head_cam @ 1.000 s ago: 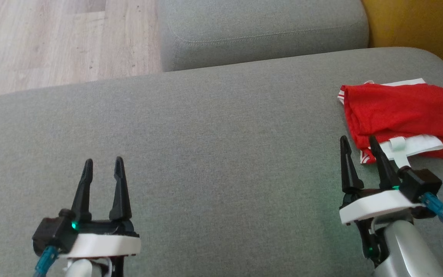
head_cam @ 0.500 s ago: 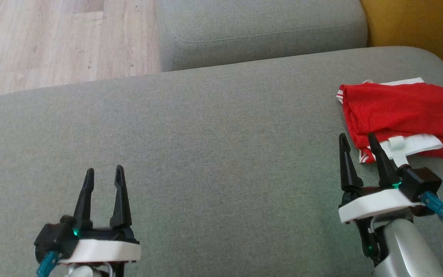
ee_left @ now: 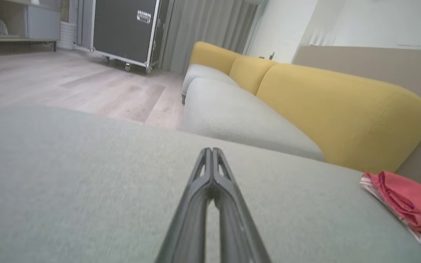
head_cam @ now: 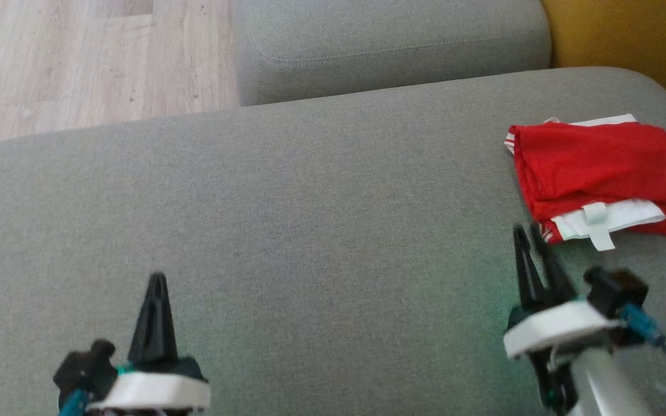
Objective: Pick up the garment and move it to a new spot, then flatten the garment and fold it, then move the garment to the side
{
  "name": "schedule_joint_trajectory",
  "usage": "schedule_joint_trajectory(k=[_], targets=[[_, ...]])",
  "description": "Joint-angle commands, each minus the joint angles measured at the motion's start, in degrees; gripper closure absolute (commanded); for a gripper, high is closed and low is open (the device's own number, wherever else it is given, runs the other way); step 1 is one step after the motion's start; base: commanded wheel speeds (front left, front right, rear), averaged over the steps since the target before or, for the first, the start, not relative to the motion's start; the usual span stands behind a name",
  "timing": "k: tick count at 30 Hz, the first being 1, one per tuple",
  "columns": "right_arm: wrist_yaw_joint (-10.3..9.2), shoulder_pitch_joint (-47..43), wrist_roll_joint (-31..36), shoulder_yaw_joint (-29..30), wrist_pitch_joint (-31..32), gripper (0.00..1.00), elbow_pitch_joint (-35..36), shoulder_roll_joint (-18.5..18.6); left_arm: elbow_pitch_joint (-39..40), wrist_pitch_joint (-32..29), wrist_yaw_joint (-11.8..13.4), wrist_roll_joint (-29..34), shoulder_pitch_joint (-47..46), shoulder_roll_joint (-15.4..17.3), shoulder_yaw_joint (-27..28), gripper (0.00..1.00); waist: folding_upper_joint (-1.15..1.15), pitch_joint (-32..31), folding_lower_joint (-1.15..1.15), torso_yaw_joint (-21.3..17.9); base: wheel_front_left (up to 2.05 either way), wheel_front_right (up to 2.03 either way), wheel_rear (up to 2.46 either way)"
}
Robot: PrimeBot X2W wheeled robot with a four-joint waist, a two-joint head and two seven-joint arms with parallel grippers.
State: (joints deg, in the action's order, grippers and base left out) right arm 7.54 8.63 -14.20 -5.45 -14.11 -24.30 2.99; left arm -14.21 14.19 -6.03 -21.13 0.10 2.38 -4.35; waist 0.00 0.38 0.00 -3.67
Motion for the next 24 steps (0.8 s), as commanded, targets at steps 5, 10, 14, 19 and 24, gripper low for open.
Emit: schedule_joint_trajectory(k=[5, 10, 14, 19, 24], targets=[[0.00, -0.29, -2.58, 0.36, 0.64, 1.00, 0.09, 0.00, -0.36, -0.71, -0.05, -2.33, -0.12, 0.02, 0.39, 1.00, 0.00, -0.01, 0.00, 0.12, 0.00, 0.00, 0.00], [0.00, -0.39, -5.73, 0.83, 1.46, 1.00, 0.52, 0.02, -0.33, -1.54, -0.11, -5.18, -0.35, 0.04, 0.81, 1.00, 0.00, -0.02, 0.00, 0.27, 0.00, 0.00, 0.00], [-0.01, -0.46, -8.23, 1.20, 2.11, 1.00, 0.85, 0.03, -0.29, -2.19, -0.15, -7.45, -0.54, 0.05, 1.15, 1.00, 0.00, -0.02, 0.00, 0.39, 0.00, 0.00, 0.00], [-0.01, -0.55, -11.36, 1.67, 2.93, 1.00, 1.28, 0.04, -0.26, -3.01, -0.21, -10.30, -0.79, 0.07, 1.57, 1.00, 0.00, -0.03, 0.00, 0.53, 0.00, 0.00, 0.00], [-0.01, -0.62, -13.86, 2.04, 3.58, 1.00, 1.61, 0.04, -0.24, -3.66, -0.26, -12.57, -0.99, 0.09, 1.92, 1.00, 0.00, -0.04, 0.00, 0.65, 0.00, 0.00, 0.00]])
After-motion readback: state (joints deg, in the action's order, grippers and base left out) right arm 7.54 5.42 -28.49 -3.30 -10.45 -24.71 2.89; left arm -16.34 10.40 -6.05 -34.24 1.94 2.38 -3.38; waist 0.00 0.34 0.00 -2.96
